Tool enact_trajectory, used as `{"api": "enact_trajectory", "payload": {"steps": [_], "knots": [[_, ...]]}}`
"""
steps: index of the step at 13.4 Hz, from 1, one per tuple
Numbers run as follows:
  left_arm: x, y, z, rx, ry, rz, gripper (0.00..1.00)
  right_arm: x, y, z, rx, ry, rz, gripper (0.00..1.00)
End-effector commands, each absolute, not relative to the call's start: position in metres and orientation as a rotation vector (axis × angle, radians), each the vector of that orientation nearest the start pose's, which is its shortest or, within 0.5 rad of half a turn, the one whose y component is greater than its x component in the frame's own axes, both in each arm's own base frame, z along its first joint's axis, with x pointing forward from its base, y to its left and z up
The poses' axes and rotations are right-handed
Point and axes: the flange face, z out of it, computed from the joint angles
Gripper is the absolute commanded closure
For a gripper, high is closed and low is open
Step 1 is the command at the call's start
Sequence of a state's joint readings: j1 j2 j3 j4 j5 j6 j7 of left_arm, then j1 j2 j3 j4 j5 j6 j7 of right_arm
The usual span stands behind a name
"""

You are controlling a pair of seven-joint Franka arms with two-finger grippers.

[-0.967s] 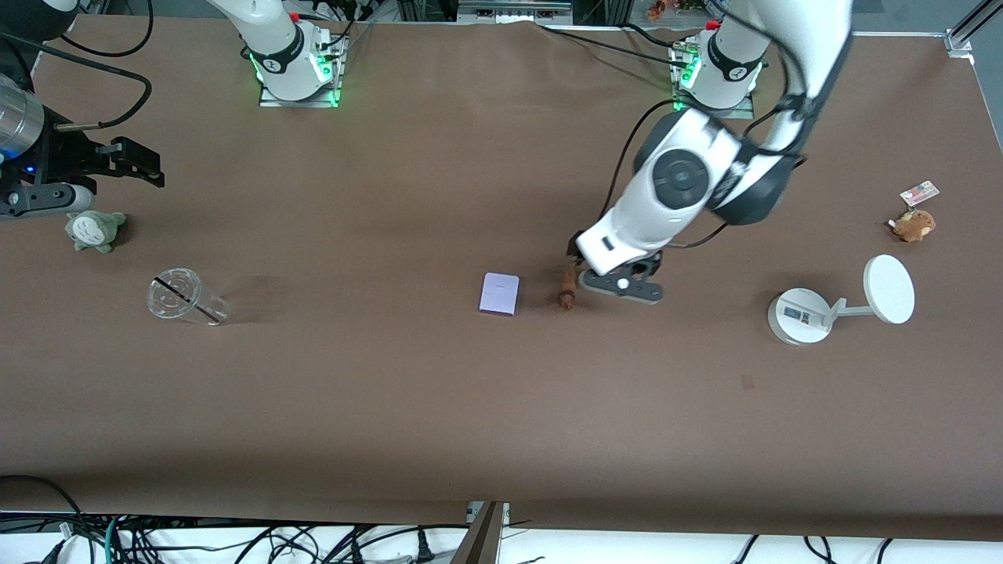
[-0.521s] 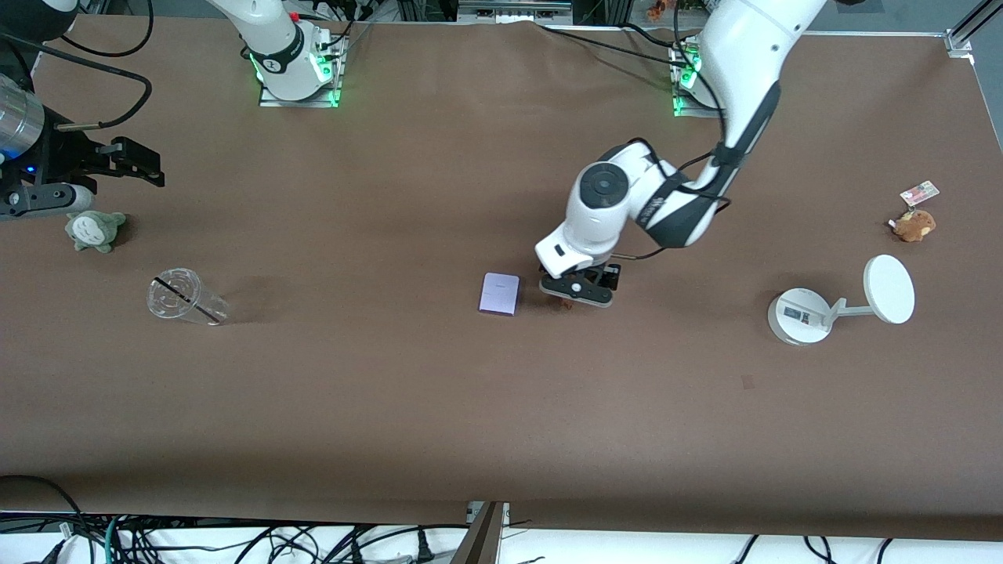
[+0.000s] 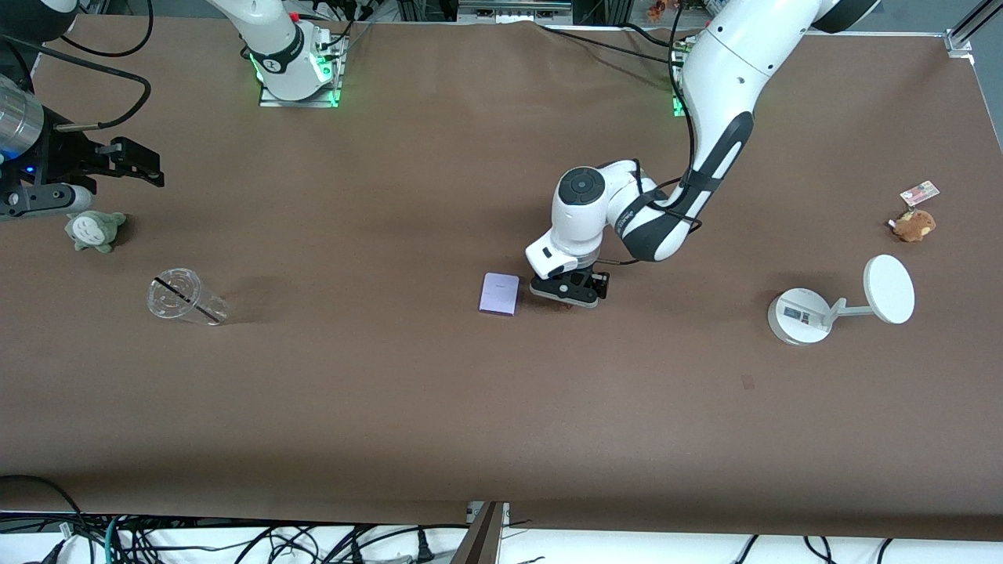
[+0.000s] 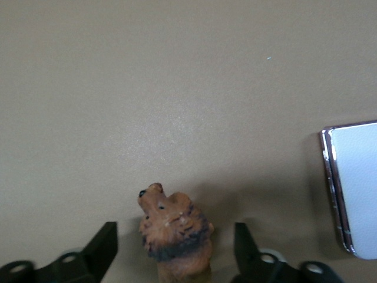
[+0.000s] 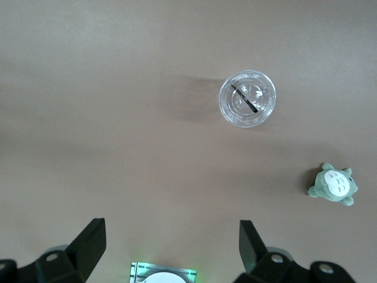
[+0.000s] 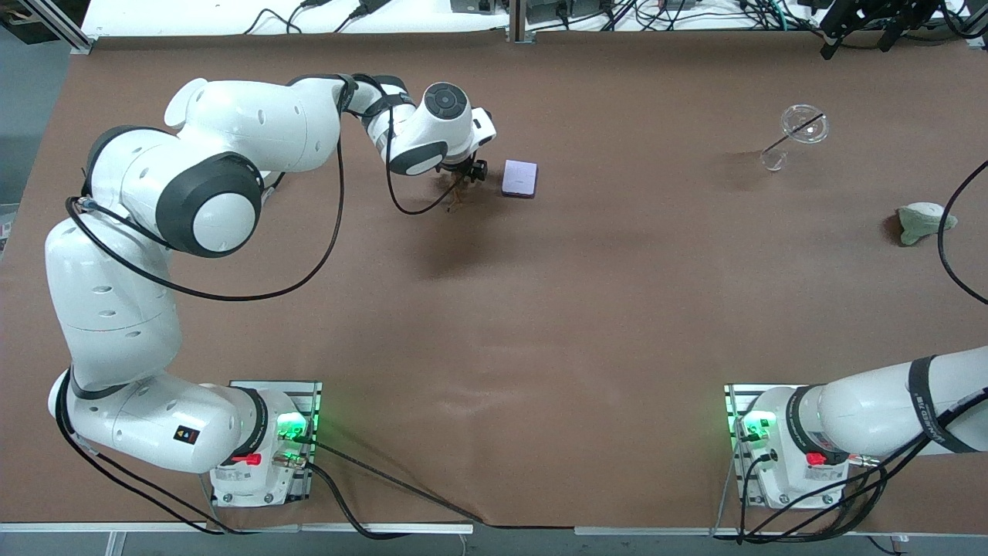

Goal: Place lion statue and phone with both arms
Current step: 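Close the left gripper on the lion statue and lift it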

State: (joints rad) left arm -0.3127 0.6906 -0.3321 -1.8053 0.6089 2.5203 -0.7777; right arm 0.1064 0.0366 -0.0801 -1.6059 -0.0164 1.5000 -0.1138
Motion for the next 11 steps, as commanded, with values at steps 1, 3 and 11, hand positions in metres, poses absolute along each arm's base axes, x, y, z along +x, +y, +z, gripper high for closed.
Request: {"api": "enact_trajectory", "payload": {"steps": [1, 3, 11], "knots": [[0.532, -0.390, 0.190, -3.031, 0.424, -0.314, 0.59, 0.556, 0.012, 0.583, -3.132, -0.209, 0.251, 0.00], [0.532, -0.391, 0.192, -3.031, 0.426, -0.319, 0.80, 0.557, 0.011, 0.578, -3.130, -0.213, 0.266, 0.00], [0.560, -0.343, 0.297, -2.992, 0.277, -0.204, 1.00, 0.559, 0.019, 0.577, -3.131, -0.214, 0.261, 0.00]]}}
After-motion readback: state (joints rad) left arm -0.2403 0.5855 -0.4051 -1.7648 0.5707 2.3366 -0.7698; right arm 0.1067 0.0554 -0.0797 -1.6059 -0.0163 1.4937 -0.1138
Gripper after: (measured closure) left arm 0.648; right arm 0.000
